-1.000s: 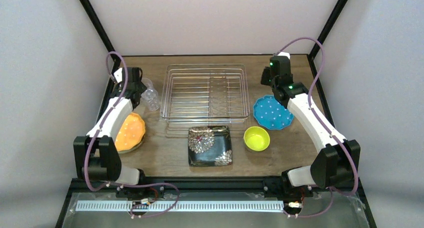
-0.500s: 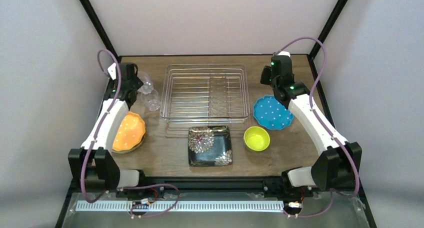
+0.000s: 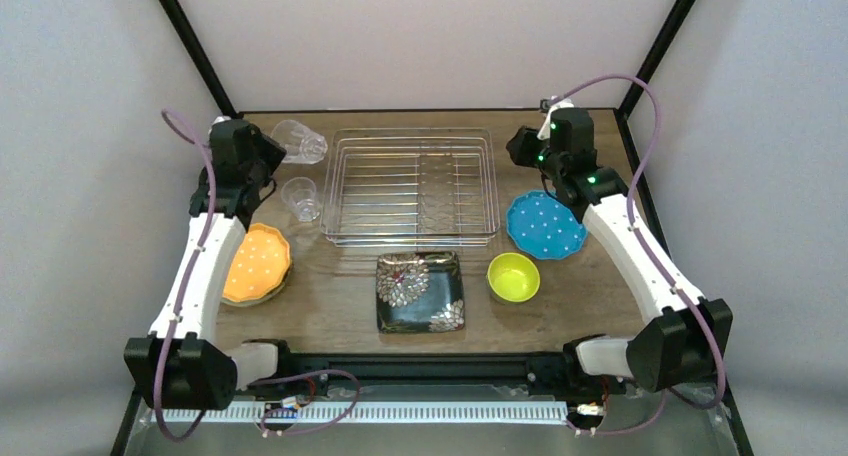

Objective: Load the mixed dishes into the dish rack
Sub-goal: Grab the cup from the cup, then pass from the left arm to the right

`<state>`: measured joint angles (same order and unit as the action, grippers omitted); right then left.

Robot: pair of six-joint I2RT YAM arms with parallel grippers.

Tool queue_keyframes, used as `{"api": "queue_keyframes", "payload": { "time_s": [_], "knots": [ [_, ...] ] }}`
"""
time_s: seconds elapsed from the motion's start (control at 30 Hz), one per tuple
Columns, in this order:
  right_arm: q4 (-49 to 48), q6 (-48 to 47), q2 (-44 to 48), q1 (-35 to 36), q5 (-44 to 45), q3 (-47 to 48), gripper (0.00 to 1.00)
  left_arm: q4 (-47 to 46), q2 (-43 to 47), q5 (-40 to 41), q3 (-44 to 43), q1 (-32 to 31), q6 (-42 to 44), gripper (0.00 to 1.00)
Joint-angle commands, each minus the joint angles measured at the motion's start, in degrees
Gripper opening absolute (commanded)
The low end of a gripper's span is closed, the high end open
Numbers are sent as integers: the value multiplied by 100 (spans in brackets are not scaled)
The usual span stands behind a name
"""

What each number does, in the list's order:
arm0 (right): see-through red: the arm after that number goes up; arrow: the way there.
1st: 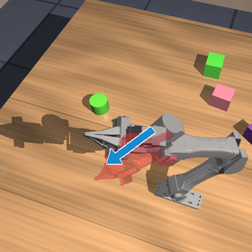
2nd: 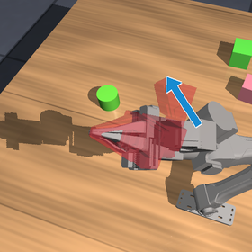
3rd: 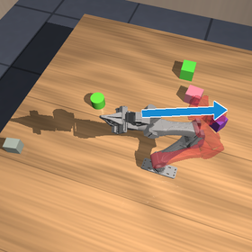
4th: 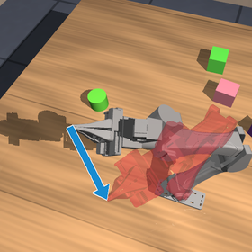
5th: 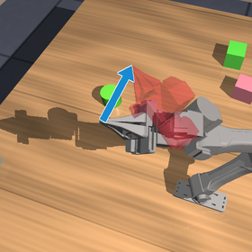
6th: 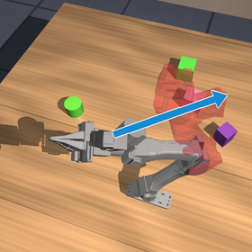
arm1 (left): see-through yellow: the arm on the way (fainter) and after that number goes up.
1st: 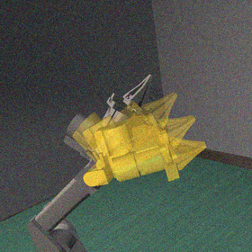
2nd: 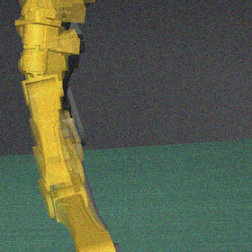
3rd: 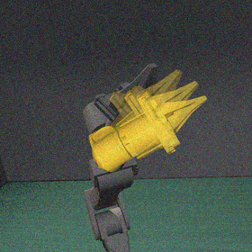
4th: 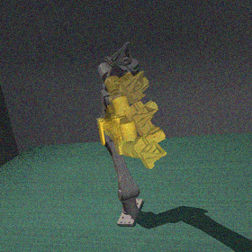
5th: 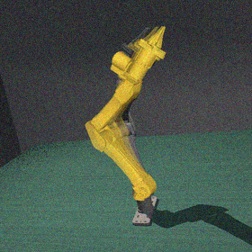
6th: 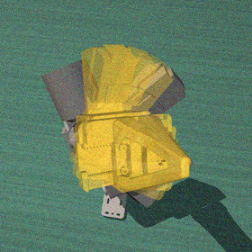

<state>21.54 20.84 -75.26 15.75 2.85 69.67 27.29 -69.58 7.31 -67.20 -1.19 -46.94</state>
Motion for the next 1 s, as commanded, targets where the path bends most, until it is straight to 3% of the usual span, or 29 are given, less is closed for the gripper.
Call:
{"api": "queue_keyframes", "payload": {
  "time_s": [0.0,0.5,0.97],
  "knots": [
    [-253,317,222,19,-1036,126,99,-445,170,-911,97,22,-600,3],
    [-1611,1384,451,17,-3295,-796,99,-1570,329,-2359,721,5,-1704,3],
    [-2802,2061,361,14,-4376,-1444,99,-2825,170,-3303,1263,-95,-2579,3]
  ]
}}
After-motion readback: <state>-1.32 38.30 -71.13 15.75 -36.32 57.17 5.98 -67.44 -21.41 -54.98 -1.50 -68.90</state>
